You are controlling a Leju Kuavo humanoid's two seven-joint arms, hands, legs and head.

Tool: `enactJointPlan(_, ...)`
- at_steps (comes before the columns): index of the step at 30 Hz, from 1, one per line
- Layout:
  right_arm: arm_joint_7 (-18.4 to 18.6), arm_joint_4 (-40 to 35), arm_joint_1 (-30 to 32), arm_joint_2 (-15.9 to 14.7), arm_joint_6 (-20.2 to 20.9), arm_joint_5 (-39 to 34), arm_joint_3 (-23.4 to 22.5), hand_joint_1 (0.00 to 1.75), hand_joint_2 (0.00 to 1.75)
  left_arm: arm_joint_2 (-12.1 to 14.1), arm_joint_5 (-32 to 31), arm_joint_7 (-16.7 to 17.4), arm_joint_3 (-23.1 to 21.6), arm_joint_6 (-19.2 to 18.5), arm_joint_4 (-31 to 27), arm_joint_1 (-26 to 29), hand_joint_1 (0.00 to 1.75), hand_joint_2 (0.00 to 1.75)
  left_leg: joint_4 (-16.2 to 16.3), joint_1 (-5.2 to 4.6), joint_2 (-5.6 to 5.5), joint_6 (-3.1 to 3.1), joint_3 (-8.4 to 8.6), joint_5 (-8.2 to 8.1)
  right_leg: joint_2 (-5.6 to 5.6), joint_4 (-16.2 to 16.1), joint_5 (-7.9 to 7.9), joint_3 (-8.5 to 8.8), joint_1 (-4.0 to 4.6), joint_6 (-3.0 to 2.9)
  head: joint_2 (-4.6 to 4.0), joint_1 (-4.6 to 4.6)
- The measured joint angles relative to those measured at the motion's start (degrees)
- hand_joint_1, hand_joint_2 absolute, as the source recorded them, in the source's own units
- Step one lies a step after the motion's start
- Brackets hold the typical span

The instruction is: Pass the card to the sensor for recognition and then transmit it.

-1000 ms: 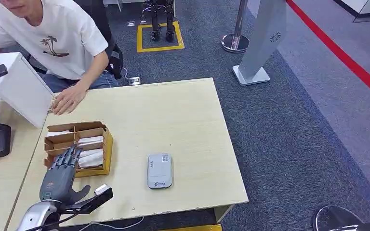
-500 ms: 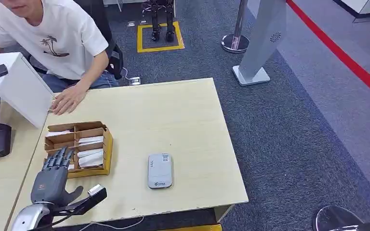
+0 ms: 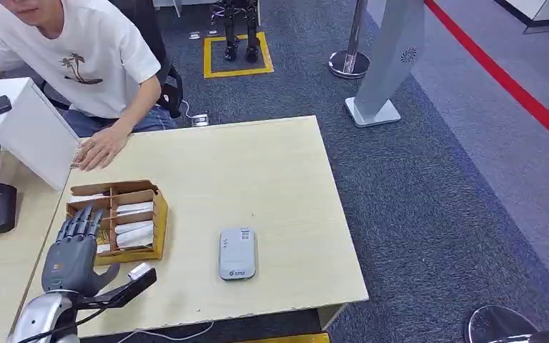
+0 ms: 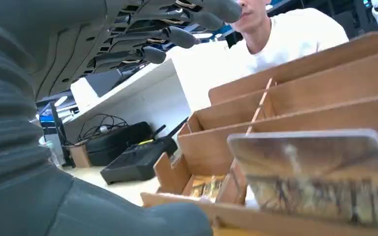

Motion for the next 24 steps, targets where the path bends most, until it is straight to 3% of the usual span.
enactJointPlan(24, 0.0, 0.0, 0.0, 0.0, 0.0, 0.4, 0.0, 0.0, 1.75, -1.6, 2.2, -1.6, -0.1, -0.4, 1.0, -1.6, 0.0, 1.75, 0.0, 0.0, 0.01, 0.0, 0.0, 0.0, 0.01, 0.0, 0.0, -0.02, 0.0, 0.0, 0.0, 0.0)
